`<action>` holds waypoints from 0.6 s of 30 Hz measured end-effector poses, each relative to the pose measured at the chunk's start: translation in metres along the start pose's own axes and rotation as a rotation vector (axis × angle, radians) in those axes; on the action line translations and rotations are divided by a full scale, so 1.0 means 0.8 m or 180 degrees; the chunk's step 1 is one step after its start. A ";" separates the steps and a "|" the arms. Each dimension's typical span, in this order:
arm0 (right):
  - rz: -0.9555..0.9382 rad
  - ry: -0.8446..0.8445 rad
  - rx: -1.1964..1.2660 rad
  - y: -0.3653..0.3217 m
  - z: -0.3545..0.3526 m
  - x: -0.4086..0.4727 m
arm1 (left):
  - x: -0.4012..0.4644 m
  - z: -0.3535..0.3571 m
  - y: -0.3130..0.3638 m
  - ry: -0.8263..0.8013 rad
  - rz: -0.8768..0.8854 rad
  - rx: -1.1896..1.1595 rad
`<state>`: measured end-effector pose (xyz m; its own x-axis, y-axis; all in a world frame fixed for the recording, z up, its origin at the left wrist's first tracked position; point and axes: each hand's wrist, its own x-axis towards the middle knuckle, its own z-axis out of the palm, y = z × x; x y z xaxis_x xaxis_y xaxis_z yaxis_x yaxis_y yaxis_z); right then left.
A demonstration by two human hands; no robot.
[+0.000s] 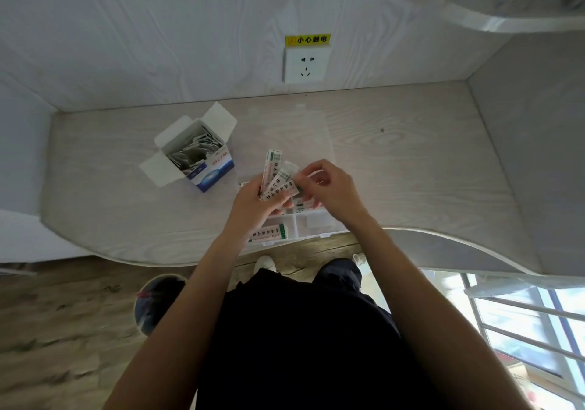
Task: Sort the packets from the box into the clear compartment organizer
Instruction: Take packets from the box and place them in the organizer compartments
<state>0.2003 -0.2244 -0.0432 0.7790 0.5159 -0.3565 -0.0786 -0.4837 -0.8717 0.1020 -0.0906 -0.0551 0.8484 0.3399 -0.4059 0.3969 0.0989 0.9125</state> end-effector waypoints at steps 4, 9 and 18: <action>0.0007 0.0235 0.0453 0.009 0.005 0.000 | 0.003 0.013 0.008 -0.0092 -0.0013 0.0140; -0.0038 0.0161 0.0730 0.012 -0.002 -0.004 | 0.009 0.016 0.011 0.0341 -0.0170 -0.0230; -0.0295 0.0088 0.0379 0.012 -0.010 0.000 | 0.012 0.013 0.020 0.0326 -0.0353 -0.0433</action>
<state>0.2046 -0.2349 -0.0484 0.8030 0.5340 -0.2647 -0.0774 -0.3469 -0.9347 0.1204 -0.0953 -0.0452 0.7592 0.4126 -0.5034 0.4291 0.2642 0.8637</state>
